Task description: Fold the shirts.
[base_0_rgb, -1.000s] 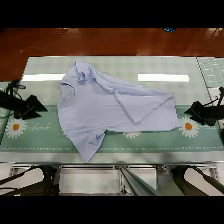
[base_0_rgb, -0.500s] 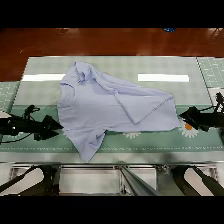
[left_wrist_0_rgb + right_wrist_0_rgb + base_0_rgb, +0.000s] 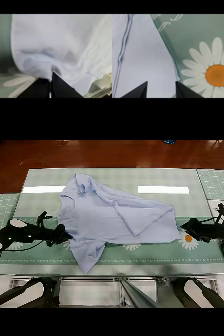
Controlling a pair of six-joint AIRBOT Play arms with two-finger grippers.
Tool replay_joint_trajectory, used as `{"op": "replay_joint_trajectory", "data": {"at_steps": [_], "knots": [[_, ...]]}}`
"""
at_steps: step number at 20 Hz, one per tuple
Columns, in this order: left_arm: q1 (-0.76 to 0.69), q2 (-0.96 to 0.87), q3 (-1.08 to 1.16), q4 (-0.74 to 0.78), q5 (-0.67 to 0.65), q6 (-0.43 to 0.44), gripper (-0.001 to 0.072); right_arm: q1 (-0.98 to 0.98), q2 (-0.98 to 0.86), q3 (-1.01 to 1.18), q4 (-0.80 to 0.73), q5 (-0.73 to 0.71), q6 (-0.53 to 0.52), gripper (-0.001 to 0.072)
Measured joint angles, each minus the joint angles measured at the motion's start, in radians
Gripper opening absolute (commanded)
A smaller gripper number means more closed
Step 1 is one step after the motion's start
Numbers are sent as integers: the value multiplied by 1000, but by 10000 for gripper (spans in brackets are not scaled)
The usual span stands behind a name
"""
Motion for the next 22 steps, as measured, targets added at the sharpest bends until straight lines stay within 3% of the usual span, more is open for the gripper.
{"op": "replay_joint_trajectory", "data": {"at_steps": [7, 14, 16, 17, 22], "knots": [[-10, -2, 8, -2, 14, 10, 17, 0, -32, 0, -150, 60, 73, 402], [-11, -2, 9, -3, 14, 10, 17, 31, -211, -3, 38, 75, -12, 384], [-11, -2, 9, -3, 14, 10, 17, 68, -259, -2, 107, 37, -40, 119], [-11, -2, 9, -3, 14, 10, 17, 91, -282, 2, 150, 9, -62, 29], [-2, 9, 102, -8, 13, 11, 17, 204, -324, 157, 315, 18, -169, 28]]}}
